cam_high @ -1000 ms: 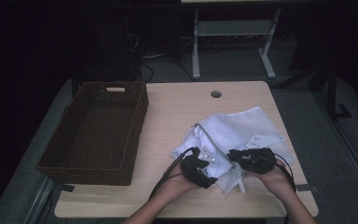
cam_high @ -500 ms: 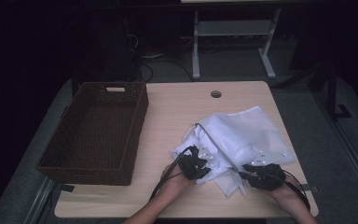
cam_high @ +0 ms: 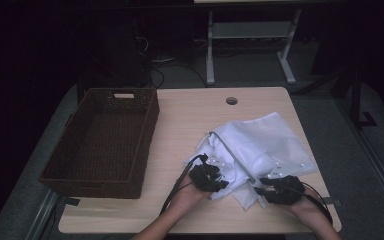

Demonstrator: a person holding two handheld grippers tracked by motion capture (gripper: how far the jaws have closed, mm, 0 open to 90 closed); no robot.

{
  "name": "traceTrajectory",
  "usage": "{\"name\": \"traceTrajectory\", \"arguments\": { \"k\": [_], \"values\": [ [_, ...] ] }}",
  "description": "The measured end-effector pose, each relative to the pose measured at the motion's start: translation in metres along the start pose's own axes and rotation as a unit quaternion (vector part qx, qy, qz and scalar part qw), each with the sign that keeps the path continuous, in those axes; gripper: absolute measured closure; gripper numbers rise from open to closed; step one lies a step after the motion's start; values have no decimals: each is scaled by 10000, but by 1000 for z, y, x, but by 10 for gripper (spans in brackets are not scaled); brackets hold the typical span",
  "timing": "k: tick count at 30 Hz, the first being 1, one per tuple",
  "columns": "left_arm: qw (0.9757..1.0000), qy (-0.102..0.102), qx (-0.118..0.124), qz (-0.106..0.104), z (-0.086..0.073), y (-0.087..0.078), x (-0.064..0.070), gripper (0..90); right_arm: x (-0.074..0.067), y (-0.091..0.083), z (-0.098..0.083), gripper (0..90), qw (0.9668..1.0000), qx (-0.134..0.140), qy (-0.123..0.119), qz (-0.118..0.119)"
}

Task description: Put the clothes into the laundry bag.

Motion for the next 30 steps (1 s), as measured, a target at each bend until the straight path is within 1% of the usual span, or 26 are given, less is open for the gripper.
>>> {"name": "traceTrajectory", "arguments": {
  "k": [1, 2, 4, 6, 7, 9, 10, 11, 12, 13, 14, 15, 16, 18, 20, 22, 25, 28, 30],
  "values": [
    [9999, 95, -42, -41, -1, 1, 3, 595, 0, 5, -3, 571, 9999, -104, -20, -30],
    [9998, 203, -88, -17, -1, 3, 5, 551, 0, 10, -5, 586, 9998, -213, -40, -45],
    [9989, 416, -182, 64, -1, 6, 9, 487, 0, 13, -5, 648, 9997, -228, 42, -5],
    [9976, 610, -283, 165, -2, 8, 13, 447, -1, 15, -5, 729, 9996, -248, 80, 60],
    [9968, 697, -326, 227, -2, 9, 14, 442, -3, 15, -4, 770, 9996, -246, 77, 101],
    [9950, 814, -418, 392, -2, 10, 14, 461, -5, 15, -4, 817, 9996, -258, 8, 108],
    [9942, 853, -442, 473, -2, 10, 14, 495, -6, 15, -4, 824, 9996, -269, -33, 78],
    [9945, 820, -439, 491, -2, 10, 14, 537, -7, 15, -4, 826, 9996, -279, -77, 54],
    [9941, 827, -439, 549, -2, 10, 13, 584, -7, 15, -4, 828, 9995, -299, -86, 43],
    [9938, 851, -437, 559, -2, 10, 12, 665, -7, 15, -3, 829, 9995, -300, -91, 52],
    [9943, 812, -411, 560, -2, 10, 10, 740, -7, 15, -3, 831, 9995, -297, -84, 72],
    [9947, 763, -389, 565, -1, 10, 9, 795, -7, 14, -3, 832, 9995, -292, -78, 88],
    [9958, 659, -346, 529, -1, 10, 8, 821, -7, 12, -2, 834, 9995, -274, -73, 109],
    [9977, 433, -252, 464, 0, 10, 6, 838, -7, 9, 0, 835, 9997, -209, -47, 149],
    [9990, 201, -63, 403, 2, 10, 4, 845, -8, 5, 4, 836, 9998, -122, -29, 177],
    [9990, 50, 137, 423, 8, 8, 2, 847, -10, 2, 8, 837, 9998, -39, -44, 206],
    [9979, -51, 386, 516, 20, 7, 1, 847, -17, -4, 18, 838, 9993, 139, -78, 323],
    [9972, -122, 469, 566, 30, 10, -1, 847, -28, -9, 29, 838, 9984, 312, -222, 424],
    [9971, -174, 485, 564, 33, 15, -1, 846, -33, -12, 36, 838, 9975, 430, -315, 465]
  ]
}}
Point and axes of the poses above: each handheld gripper's, and its own axes: y roughly forward along the jaws, z roughly out of its top, x roughly to its right, the point moved 7 cm from there along y, roughly forward along the jaws, and after that the axes turned 12 degrees about y, right-handed, at the moved point
